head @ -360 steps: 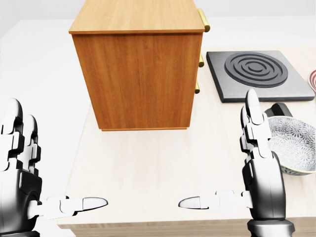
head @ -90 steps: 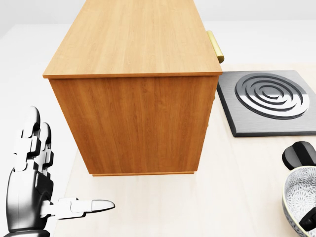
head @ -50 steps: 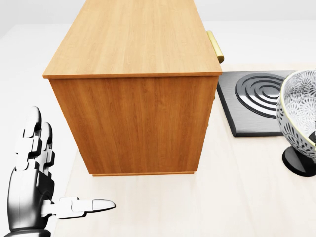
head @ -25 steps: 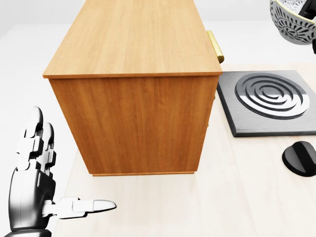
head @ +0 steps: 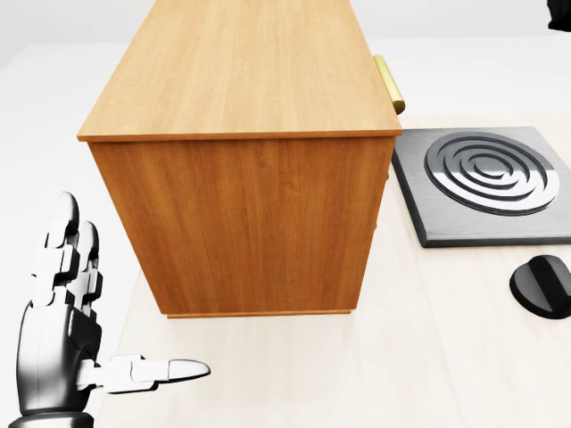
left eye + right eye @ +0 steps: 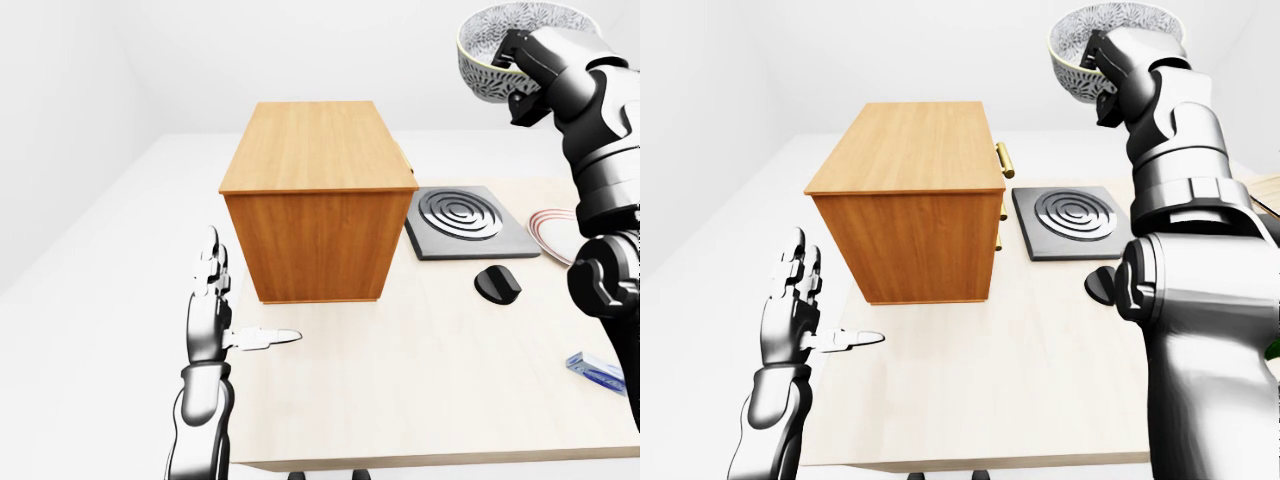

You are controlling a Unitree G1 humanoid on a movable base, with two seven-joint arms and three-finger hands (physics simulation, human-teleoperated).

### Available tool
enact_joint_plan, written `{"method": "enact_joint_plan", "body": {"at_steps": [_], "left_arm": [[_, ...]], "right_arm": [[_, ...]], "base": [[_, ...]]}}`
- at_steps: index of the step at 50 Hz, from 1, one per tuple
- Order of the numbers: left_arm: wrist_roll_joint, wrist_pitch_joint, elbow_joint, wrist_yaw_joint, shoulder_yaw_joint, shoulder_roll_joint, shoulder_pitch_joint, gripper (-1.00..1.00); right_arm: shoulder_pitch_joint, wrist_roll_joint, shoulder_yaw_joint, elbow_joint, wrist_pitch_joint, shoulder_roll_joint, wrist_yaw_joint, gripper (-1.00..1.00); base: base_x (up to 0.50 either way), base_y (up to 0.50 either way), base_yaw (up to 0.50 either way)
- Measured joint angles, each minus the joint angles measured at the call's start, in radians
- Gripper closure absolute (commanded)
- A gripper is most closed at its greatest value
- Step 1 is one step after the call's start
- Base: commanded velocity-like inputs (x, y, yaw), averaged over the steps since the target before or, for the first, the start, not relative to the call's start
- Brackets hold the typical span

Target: Put the bowl on the top of the cabinet.

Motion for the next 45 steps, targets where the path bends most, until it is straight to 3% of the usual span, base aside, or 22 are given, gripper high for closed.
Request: {"method": "enact_joint_plan", "body": {"at_steps": [19,45], "left_arm": [[-0.009,0.000,0.002,-0.005,0.003,0.001,-0.007,-1.00],[-0.013,0.000,0.005,-0.016,0.003,0.002,0.001,-1.00]], "right_arm": [[-0.167,-0.015,0.008,0.051,0.000,0.204,-0.038,1.00],[-0.166,0.039,0.043,0.050,0.000,0.405,-0.062,1.00]], "base": [[0.00,0.00,0.00],[0.00,0.00,0.00]]}}
